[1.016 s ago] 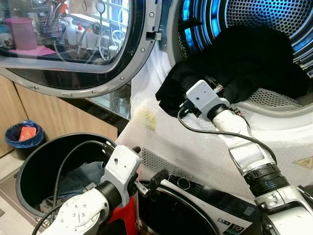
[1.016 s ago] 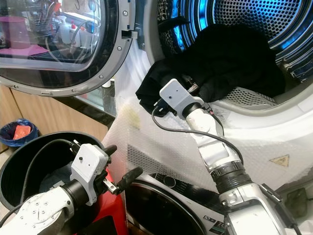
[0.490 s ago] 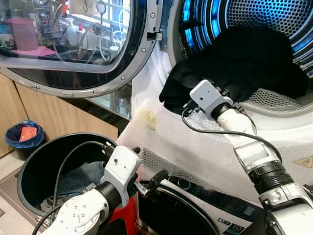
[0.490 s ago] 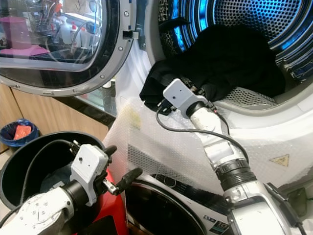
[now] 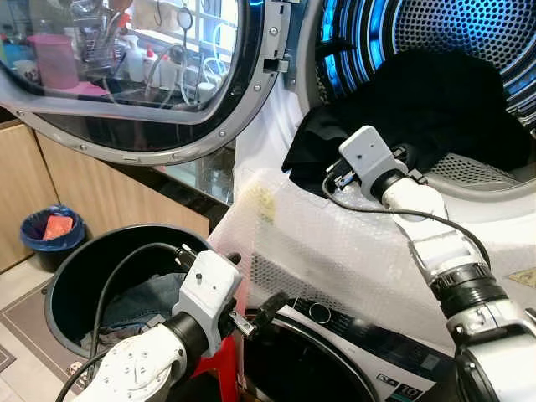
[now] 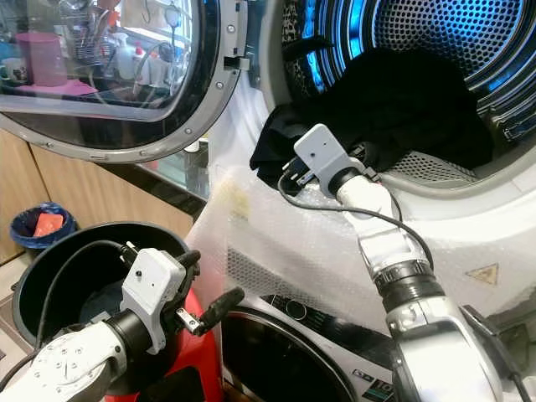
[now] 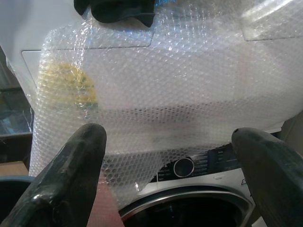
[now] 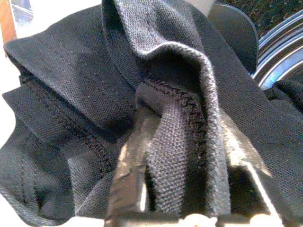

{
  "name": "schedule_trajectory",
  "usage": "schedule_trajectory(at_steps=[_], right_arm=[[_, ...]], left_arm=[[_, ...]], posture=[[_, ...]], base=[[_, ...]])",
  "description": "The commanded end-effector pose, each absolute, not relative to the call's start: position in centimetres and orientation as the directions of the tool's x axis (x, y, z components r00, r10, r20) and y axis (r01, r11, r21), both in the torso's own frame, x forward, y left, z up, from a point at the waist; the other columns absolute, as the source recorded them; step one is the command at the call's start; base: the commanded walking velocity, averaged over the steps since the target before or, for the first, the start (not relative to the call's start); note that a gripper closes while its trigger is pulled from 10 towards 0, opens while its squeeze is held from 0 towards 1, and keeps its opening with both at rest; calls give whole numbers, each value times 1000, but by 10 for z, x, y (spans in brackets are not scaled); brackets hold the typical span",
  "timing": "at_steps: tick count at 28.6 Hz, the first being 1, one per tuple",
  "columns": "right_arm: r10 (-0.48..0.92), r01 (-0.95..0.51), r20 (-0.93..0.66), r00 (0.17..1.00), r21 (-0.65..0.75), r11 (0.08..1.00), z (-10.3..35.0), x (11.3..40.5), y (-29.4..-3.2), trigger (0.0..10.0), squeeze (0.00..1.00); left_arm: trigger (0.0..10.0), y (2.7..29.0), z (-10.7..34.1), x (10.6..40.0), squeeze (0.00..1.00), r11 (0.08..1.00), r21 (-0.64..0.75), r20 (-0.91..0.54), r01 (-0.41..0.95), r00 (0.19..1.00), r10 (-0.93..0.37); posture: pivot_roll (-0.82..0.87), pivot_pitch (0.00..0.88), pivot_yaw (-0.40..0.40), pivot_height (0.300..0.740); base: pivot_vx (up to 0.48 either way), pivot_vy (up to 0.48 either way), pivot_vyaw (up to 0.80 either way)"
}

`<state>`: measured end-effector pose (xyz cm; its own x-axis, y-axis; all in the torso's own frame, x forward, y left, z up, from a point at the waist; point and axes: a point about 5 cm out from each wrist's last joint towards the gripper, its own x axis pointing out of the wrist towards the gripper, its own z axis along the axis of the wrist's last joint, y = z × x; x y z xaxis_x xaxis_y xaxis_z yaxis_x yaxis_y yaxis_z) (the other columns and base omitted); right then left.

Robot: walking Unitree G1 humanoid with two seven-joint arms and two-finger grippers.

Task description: Clothes washing

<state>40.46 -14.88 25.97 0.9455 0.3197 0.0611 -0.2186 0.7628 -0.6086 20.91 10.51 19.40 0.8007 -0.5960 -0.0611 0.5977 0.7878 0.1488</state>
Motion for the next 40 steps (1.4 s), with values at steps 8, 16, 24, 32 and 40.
schedule_trajectory(at_steps=[8,16,24,32,40], right_arm=[[165,-45,210,964,-479,877,324,416,-183,10000,0],[299,-178,215,930,-449,876,336,414,-185,10000,0],[203,-115,207,957,-372,921,342,421,-177,10000,0],[106,-25,182,978,-399,917,358,425,-169,10000,0],[45,53,216,975,-425,904,384,424,-155,10000,0]], left_arm=[[10000,103,196,206,0,784,154,-49,601,797,-602],[10000,103,195,204,0,792,146,-51,593,804,-593],[10000,101,195,203,0,791,140,-52,596,802,-595],[10000,97,193,193,0,793,106,-66,600,800,-597],[10000,93,188,174,0,810,51,-104,585,810,-578]], posture=[[126,0,-175,740],[131,0,-181,740],[120,0,-179,740],[111,57,-196,740],[114,150,-241,740]], base=[[0,0,0],[0,0,0],[0,0,0],[0,0,0],[0,0,0]])
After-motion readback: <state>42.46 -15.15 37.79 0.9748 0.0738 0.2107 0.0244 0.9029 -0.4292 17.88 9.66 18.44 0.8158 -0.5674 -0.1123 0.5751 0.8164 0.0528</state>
